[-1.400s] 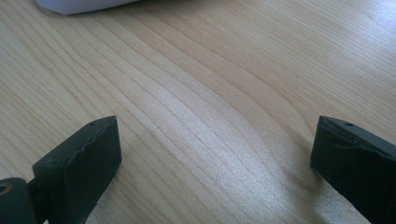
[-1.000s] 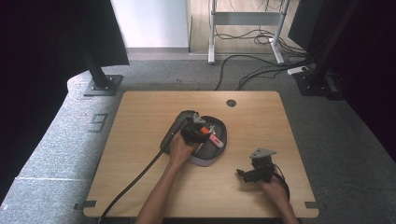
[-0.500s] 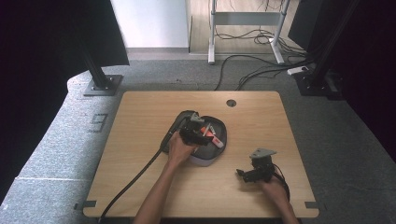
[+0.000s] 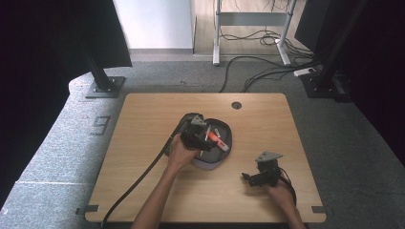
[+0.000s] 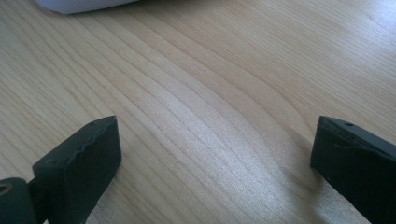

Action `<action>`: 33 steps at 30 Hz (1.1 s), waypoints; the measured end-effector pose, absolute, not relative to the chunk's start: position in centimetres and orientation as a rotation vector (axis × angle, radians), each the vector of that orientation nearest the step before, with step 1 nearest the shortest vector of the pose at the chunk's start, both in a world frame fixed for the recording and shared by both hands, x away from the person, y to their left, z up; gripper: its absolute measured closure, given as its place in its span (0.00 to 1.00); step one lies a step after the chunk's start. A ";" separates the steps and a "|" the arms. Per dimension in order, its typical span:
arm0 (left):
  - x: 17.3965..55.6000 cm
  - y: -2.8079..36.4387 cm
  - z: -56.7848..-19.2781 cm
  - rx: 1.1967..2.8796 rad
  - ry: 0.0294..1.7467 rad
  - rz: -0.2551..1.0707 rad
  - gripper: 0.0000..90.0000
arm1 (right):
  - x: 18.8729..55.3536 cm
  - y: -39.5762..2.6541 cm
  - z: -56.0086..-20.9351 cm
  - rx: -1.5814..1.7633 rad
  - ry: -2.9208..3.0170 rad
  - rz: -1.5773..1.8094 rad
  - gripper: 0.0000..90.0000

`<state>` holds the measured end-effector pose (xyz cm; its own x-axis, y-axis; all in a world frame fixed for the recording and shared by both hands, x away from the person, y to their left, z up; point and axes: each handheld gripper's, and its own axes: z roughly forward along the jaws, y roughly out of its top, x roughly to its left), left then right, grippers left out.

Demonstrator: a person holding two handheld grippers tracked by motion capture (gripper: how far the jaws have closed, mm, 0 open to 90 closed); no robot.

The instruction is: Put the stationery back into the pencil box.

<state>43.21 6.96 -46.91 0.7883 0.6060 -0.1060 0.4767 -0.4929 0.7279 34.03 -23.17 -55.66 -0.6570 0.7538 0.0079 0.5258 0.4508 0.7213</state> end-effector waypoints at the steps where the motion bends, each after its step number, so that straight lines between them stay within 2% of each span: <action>1: 43.1 7.0 -46.8 2.184 0.796 0.215 0.09 | 34.0 -23.2 -55.7 1.093 2.392 1.024 0.01; 21: 40.3 9.2 -45.1 2.178 0.747 0.267 0.04 | 34.0 -23.2 -55.7 1.093 2.391 1.024 0.01; 33: 38.0 11.4 -45.5 2.169 0.746 0.290 0.02 | 34.0 -23.2 -55.7 1.095 2.391 1.024 0.01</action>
